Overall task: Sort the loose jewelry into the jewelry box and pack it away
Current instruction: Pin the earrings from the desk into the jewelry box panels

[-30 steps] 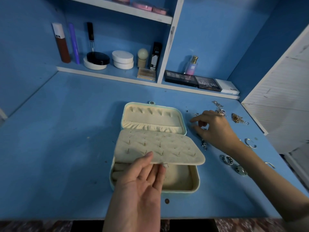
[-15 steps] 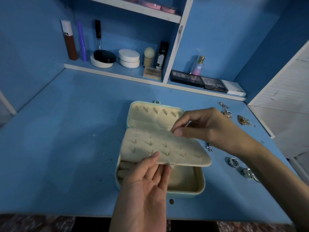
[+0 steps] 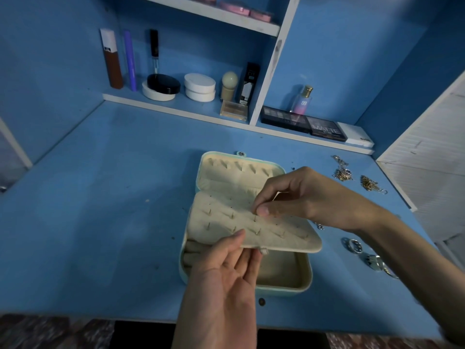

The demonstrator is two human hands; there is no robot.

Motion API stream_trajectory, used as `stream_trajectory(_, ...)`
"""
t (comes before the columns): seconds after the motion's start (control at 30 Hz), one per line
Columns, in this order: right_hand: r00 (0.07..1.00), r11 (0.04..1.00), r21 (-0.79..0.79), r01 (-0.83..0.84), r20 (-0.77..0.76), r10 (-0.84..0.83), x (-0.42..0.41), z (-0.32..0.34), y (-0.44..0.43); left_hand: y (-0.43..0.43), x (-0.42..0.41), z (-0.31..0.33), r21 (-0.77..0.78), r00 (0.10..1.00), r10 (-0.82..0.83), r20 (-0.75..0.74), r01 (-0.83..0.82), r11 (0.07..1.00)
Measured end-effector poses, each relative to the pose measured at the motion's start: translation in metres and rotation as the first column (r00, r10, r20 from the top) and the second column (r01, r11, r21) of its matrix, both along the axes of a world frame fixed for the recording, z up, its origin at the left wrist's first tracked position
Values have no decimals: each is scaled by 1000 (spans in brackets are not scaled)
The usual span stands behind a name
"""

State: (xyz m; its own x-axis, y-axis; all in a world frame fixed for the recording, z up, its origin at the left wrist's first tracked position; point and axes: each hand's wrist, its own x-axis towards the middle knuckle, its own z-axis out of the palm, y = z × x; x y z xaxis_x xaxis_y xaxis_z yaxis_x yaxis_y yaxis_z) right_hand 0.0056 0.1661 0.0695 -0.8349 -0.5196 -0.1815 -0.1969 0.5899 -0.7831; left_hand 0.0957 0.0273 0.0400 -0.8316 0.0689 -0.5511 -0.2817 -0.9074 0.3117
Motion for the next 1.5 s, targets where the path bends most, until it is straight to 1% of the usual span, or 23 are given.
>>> stream_trajectory(0.23, 997, 998, 26, -55, -47, 56, -2, 0, 0, 1, -1, -2, 3, 1000, 7, 25, -7, 1000)
stream_trajectory(0.37, 986, 991, 75, -108, -120, 116, -3, -1, -1, 0, 0, -2, 3, 1000, 6, 30, -6, 1000)
stream_trajectory(0.5, 969, 984, 90, -152, -183, 167, 0, -3, -2, -1, 0, -1, 12, 999, 11, 34, -11, 1000)
stream_trajectory(0.57, 974, 986, 76, -148, -159, 159, -1, -1, -1, 0, 0, 0, 11, 999, 17, 31, -17, 1000)
stream_trajectory(0.7, 992, 991, 60, -121, -28, 123, -6, 5, 0, 0, 0, 1, 6, 999, 24, 21, -24, 1000)
stream_trajectory(0.83, 987, 984, 86, -158, 2, 158, -9, 4, -3, 0, 1, 1, 12, 1000, 13, 14, -13, 1000)
stream_trajectory(0.93, 983, 980, 100, -170, -54, 176, -7, 1, -3, -1, 1, 0, 4, 1000, 7, 22, -7, 1000)
stream_trajectory(1.0, 972, 976, 123, -180, -131, 196, -5, -1, -3, -1, 1, 0, -4, 1000, 2, 21, -2, 1000)
stream_trajectory(1.1, 932, 960, 192, -206, -261, 252, 0, -4, -4, -1, 2, 0, 9, 1000, -2, -2, 2, 1000)
stream_trajectory(1.17, 913, 953, 223, -203, -308, 267, 3, -5, -6, -1, 2, 0, 11, 1000, 2, 10, -2, 1000)
stream_trajectory(1.27, 912, 951, 254, -176, -323, 255, 5, -6, -7, -2, 3, -1, 11, 1000, -3, 15, 3, 1000)
stream_trajectory(1.37, 936, 957, 257, -131, -286, 205, 7, -5, -9, -2, 3, 0, 14, 1000, -9, 1, 9, 1000)
stream_trajectory(1.5, 979, 989, 128, -71, -183, 94, 6, -4, -6, -2, 4, 1, 13, 1000, -8, -23, 8, 1000)
